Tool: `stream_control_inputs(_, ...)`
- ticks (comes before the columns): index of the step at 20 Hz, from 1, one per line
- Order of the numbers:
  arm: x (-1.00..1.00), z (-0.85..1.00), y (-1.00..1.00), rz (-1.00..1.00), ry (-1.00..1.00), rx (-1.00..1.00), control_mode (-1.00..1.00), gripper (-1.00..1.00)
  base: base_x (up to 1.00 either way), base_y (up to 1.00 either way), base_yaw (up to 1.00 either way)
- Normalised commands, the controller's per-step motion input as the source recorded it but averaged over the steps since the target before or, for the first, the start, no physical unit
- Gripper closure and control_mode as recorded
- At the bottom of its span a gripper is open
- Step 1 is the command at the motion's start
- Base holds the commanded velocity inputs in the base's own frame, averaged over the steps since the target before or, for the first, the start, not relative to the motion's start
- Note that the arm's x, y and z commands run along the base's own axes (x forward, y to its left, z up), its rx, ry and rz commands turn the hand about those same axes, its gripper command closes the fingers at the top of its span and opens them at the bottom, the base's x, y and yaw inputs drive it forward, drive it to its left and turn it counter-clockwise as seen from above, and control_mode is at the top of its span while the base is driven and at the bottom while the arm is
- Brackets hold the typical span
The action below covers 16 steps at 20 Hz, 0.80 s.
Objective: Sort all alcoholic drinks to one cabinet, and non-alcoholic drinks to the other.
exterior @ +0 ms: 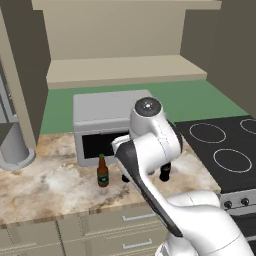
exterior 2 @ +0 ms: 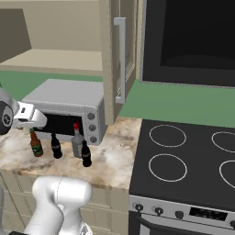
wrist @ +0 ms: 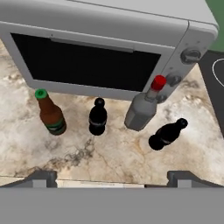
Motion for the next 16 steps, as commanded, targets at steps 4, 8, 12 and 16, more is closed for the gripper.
stream_control_inputs(4,-0.05,-0.2,0.33,-0.02,-0.03,0.0,-1.0,-1.0,0.0,0.0,0.0)
stream_control_inputs(8,-0.01,-0.23,0.36,-0.01,0.0,0.0,-1.0,-1.0,0.0,0.0,0.0)
stream_control_inputs(12,0.0,-0.24,0.4,-0.01,0.0,0.0,-1.0,-1.0,0.0,0.0,0.0)
stream_control_inputs(16,0.0,-0.2,0.42,-0.01,0.0,0.0,-1.0,-1.0,0.0,0.0,0.0)
